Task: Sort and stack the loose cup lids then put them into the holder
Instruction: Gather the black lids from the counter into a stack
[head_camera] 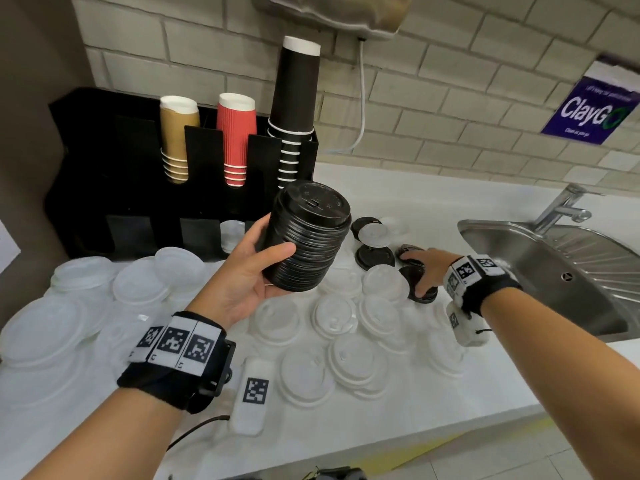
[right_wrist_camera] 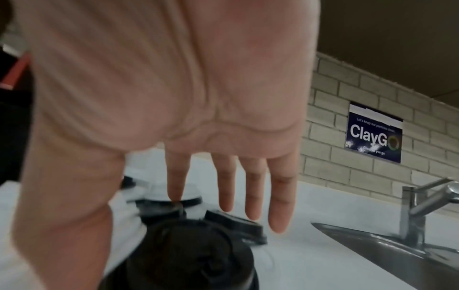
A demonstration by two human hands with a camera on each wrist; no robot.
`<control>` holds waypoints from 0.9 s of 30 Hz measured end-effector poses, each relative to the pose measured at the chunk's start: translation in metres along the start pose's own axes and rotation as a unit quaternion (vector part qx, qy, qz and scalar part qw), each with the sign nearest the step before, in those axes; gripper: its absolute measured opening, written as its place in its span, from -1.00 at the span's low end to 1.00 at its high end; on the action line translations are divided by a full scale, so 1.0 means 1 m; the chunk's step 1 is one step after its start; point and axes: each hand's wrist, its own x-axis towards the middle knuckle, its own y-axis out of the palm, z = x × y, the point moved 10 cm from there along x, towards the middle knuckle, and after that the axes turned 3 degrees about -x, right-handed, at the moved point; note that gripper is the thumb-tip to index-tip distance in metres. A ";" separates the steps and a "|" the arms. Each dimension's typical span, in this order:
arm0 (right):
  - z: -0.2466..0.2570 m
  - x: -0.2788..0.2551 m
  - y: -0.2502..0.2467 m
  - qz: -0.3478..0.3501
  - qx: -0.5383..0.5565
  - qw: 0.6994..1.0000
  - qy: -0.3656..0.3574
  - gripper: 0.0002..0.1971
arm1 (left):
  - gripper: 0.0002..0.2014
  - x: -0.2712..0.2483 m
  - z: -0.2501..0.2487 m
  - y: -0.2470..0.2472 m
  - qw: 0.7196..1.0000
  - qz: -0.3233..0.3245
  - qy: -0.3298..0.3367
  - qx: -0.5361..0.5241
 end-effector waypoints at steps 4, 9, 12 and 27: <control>-0.007 0.015 0.019 -0.011 -0.016 1.000 -0.001 -0.18 | -0.38 -0.001 -0.001 -0.001 1.000 -0.002 0.002 0.005; -0.010 0.020 0.022 -0.018 -0.010 1.000 -0.015 -0.31 | -0.40 -0.004 -0.003 -0.004 1.000 -0.004 0.003 0.007; -0.010 0.014 0.011 -0.042 -0.021 0.999 -0.006 -0.41 | -0.40 -0.003 -0.004 -0.004 1.000 -0.003 0.002 0.012; 0.118 -0.125 -0.142 -0.199 0.425 0.828 -0.306 -0.48 | -0.40 0.004 -0.001 -0.002 1.000 -0.001 -0.002 0.004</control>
